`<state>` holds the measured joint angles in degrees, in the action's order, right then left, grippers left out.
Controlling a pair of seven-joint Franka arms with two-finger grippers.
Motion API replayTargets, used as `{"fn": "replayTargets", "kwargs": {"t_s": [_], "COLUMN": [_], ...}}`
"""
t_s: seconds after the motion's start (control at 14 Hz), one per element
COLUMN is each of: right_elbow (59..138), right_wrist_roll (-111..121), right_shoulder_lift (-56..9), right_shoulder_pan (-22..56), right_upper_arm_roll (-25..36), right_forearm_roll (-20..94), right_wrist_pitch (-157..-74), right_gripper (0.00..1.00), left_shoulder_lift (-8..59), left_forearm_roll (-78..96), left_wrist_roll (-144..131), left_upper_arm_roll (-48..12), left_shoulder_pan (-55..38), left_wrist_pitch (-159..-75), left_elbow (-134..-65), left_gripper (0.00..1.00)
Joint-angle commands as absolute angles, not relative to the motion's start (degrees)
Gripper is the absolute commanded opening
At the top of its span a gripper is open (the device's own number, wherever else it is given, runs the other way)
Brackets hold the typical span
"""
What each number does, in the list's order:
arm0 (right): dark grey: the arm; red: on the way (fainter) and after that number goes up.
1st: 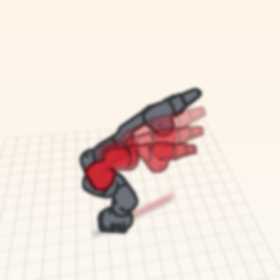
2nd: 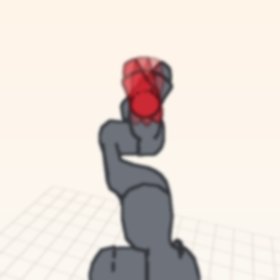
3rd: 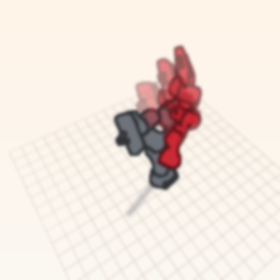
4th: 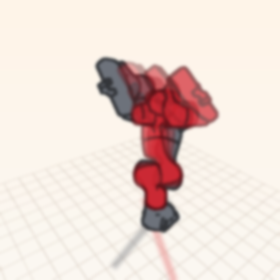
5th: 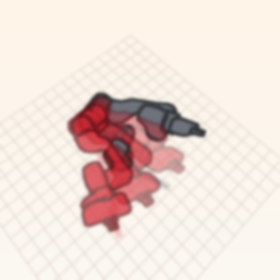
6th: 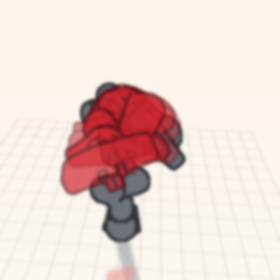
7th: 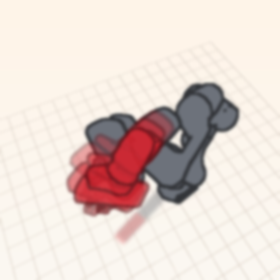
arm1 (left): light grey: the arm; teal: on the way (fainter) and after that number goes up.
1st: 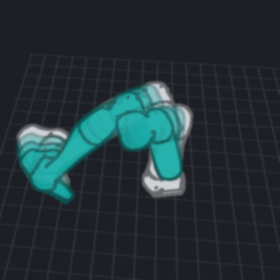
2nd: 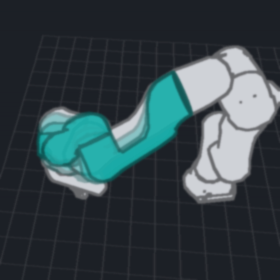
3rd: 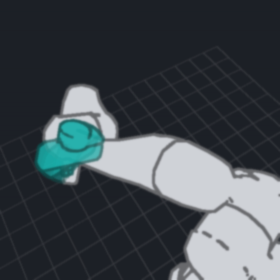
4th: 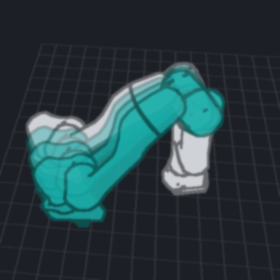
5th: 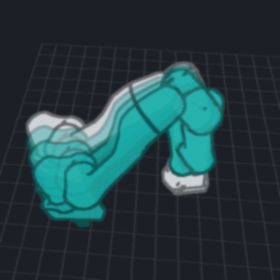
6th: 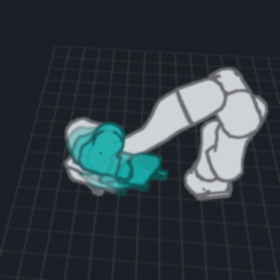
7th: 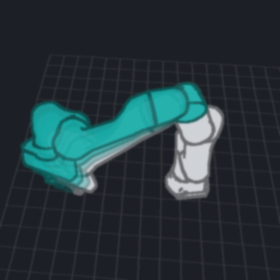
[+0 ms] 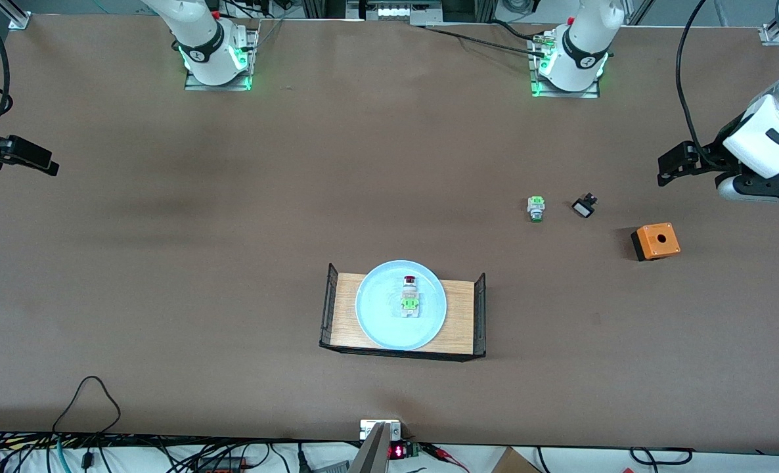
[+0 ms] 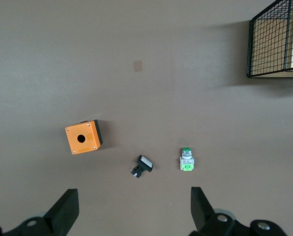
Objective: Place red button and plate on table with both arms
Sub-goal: 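Move the left gripper over the button on the blue plate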
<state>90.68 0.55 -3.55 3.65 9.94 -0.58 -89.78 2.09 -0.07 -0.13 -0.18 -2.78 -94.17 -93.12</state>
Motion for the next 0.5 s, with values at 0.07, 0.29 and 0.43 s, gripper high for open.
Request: {"fn": "replayTargets", "kwargs": {"t_s": [0.07,0.29,0.43], "right_elbow": [90.88,90.88,90.88], "right_wrist_roll": [0.70,0.70,0.70], "right_shoulder_lift": [-2.72,-2.64,-2.64], "right_shoulder_pan": [3.78,3.78,3.78], "right_upper_arm_roll": [9.84,9.84,9.84], "right_forearm_roll": [-1.32,-1.23,-1.23], "right_wrist_pitch": [-89.47,-89.47,-89.47], "right_gripper": [1.00,1.00,1.00], "left_shoulder_lift": [2.90,3.08,3.43], "left_forearm_roll": [-0.88,-0.88,-0.27], "left_wrist_roll": [-0.62,-0.79,-0.79], "left_upper_arm_roll": [-0.44,-0.53,-0.26], "left_shoulder_pan": [-2.55,-2.64,-2.46], "left_wrist_pitch": [-92.11,-91.32,-89.74], "left_elbow": [-91.15,-90.88,-90.88], "left_gripper": [1.00,1.00,1.00]}}
